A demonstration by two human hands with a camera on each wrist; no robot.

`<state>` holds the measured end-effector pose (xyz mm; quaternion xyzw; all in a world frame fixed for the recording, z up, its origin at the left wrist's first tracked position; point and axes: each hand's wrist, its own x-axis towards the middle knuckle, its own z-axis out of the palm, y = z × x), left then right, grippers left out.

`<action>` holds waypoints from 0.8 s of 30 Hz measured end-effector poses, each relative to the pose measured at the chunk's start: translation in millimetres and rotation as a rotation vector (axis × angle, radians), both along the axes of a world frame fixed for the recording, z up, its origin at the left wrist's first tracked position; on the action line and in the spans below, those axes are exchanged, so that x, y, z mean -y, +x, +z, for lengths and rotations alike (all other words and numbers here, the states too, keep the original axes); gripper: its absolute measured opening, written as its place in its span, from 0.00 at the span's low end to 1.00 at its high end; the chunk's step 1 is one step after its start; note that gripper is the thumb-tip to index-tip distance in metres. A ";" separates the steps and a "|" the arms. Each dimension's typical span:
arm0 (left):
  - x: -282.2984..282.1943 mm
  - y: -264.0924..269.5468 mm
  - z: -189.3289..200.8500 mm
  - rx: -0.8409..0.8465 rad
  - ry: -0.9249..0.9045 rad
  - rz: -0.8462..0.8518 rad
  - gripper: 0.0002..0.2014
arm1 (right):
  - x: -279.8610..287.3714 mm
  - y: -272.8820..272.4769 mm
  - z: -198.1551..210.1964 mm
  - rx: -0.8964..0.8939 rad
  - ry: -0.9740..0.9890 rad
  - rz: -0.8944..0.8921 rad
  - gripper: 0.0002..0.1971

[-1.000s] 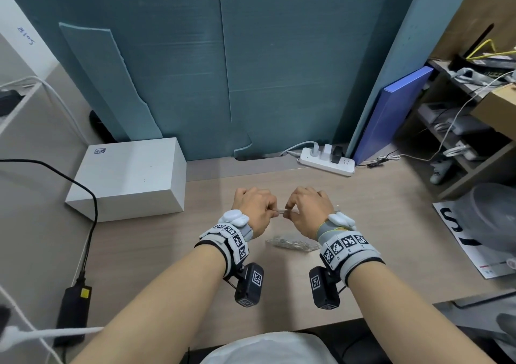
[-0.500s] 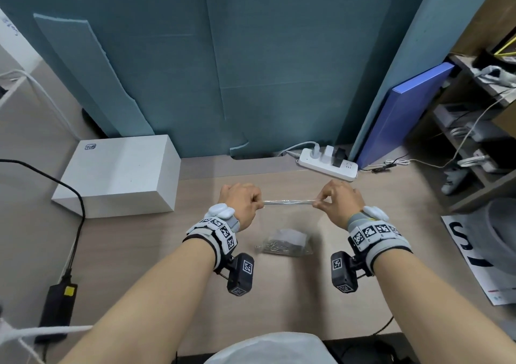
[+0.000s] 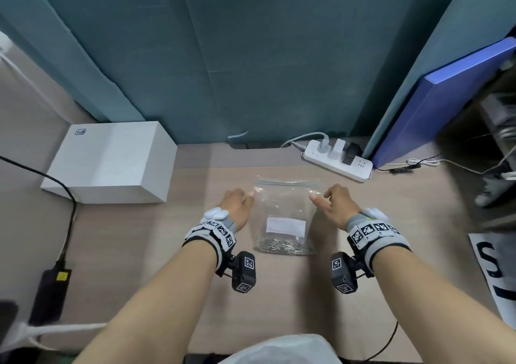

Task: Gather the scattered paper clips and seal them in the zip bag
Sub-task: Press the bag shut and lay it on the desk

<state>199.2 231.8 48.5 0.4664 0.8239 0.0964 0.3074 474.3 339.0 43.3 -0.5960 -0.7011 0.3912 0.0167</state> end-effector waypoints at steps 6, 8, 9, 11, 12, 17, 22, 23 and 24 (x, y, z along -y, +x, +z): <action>23.7 23.4 -30.4 0.147 -0.394 -0.195 0.12 | 38.3 6.3 -53.1 0.001 -0.351 0.215 0.19; 27.9 26.4 -38.0 0.121 -0.404 -0.228 0.07 | 45.3 3.6 -57.6 -0.039 -0.357 0.180 0.06; 30.0 28.2 -41.2 0.131 -0.394 -0.216 0.05 | 47.7 2.5 -58.2 -0.055 -0.352 0.145 0.02; 33.3 31.0 -41.9 0.198 -0.339 -0.130 0.04 | 52.6 -0.6 -56.7 -0.087 -0.345 0.034 0.04; 34.8 32.8 -42.1 0.266 -0.311 -0.058 0.05 | 55.5 -1.7 -55.0 -0.119 -0.341 -0.028 0.06; 49.6 35.7 -52.7 0.503 -0.263 0.184 0.18 | 72.2 -7.0 -67.2 0.081 -0.204 -0.086 0.13; 67.5 37.9 -48.3 0.608 -0.239 0.217 0.06 | 86.0 -14.5 -65.1 0.157 -0.209 -0.045 0.04; 70.5 37.4 -47.9 0.634 -0.233 0.224 0.06 | 89.3 -14.3 -68.1 0.132 -0.201 -0.057 0.03; 73.2 35.7 -48.5 0.651 -0.225 0.245 0.07 | 92.5 -13.5 -66.0 0.089 -0.200 -0.088 0.02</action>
